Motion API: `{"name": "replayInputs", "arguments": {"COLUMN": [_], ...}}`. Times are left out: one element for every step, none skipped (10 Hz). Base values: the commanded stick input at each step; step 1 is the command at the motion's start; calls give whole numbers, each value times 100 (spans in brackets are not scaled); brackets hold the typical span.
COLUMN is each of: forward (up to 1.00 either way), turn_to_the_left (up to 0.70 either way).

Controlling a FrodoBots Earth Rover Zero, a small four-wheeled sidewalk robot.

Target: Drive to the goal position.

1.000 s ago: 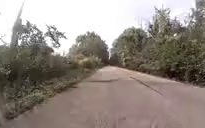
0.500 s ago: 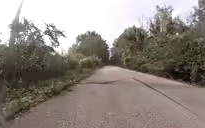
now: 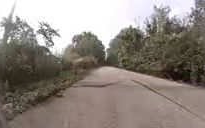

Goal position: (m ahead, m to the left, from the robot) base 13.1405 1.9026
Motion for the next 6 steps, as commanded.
{"name": "replayInputs", "arguments": {"forward": [70,70,70,70,70,70], "turn_to_the_left": [0,0,0,0,0,0]}}
